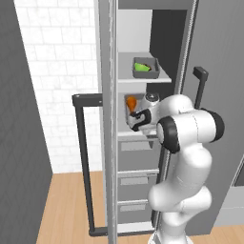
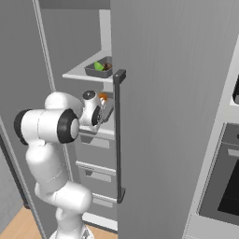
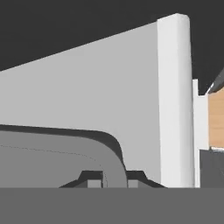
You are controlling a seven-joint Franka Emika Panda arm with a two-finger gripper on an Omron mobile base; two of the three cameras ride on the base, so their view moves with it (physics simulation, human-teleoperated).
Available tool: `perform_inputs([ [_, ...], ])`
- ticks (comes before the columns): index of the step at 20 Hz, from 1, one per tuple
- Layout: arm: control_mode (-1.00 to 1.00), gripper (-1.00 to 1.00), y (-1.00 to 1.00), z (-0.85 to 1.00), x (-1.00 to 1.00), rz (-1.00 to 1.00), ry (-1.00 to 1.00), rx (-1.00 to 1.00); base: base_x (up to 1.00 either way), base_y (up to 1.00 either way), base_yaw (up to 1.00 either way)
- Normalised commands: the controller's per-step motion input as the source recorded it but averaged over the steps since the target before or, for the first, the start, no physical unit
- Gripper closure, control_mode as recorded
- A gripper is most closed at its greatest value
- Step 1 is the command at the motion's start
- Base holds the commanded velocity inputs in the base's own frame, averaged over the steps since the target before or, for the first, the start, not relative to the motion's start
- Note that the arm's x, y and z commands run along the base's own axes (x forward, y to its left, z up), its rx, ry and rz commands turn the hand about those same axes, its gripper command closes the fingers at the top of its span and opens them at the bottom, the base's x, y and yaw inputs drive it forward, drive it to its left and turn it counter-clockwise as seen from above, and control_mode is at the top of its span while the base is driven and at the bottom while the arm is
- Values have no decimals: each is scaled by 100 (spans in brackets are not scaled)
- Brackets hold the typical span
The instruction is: Take the meat container that has the chicken drumstick and place it on the second highest rack of the freezer. Then take the vegetable container that has the mushroom and lemon wedge and place it on the highest rack of the freezer.
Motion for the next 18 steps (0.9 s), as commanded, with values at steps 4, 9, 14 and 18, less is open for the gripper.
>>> perform_inputs([
  [4,-100,-100,0,-15,59,-1,0,0,0,0,0],
  [9,-100,-100,0,-15,16,0,-2,0,0,0,0],
  [14,-100,-100,-6,4,-55,0,-18,0,0,0,0],
  [18,-100,-100,-32,79,-100,0,-27,2,0,0,0],
])
